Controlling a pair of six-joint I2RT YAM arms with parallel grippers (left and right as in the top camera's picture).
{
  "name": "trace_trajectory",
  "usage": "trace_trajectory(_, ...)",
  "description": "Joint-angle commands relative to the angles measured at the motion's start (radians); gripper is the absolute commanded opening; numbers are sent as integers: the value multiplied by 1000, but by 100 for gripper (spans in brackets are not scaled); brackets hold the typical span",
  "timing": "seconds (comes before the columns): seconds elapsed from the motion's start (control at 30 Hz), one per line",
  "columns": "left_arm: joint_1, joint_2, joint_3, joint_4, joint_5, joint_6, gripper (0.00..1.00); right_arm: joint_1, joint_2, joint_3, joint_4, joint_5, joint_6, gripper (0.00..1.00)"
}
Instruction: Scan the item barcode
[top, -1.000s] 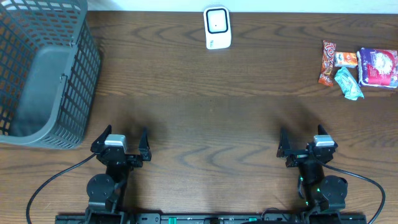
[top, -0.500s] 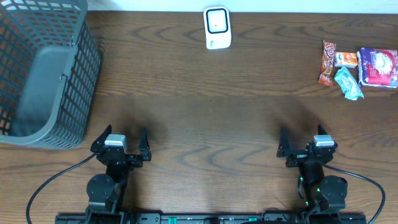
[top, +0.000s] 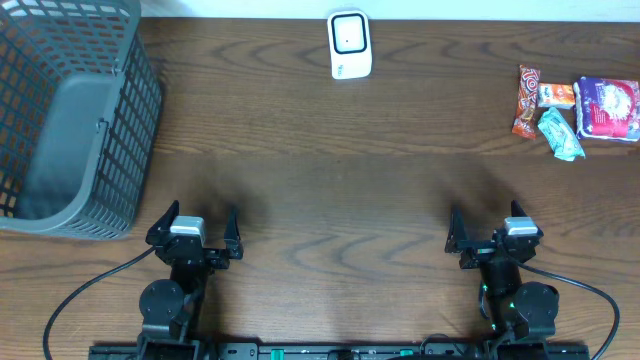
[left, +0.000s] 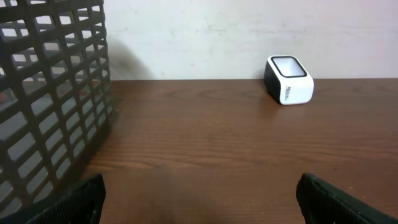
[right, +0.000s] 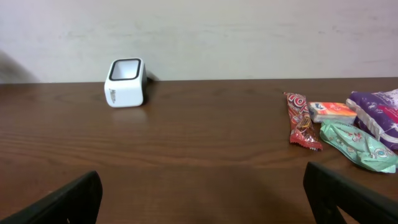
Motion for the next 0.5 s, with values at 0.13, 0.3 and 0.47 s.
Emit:
trace_trajectory(0.13,5,-9,-14,-45,-1,-6,98,4,-6,-3,-2,1,6,99)
trace_trajectory(0.3,5,-9,-14,-45,-1,-43,98,4,-6,-3,-2,1,6,99)
trace_trajectory(0.47,5,-9,-14,-45,-2,-43,98,4,-6,-3,-2,1,6,99)
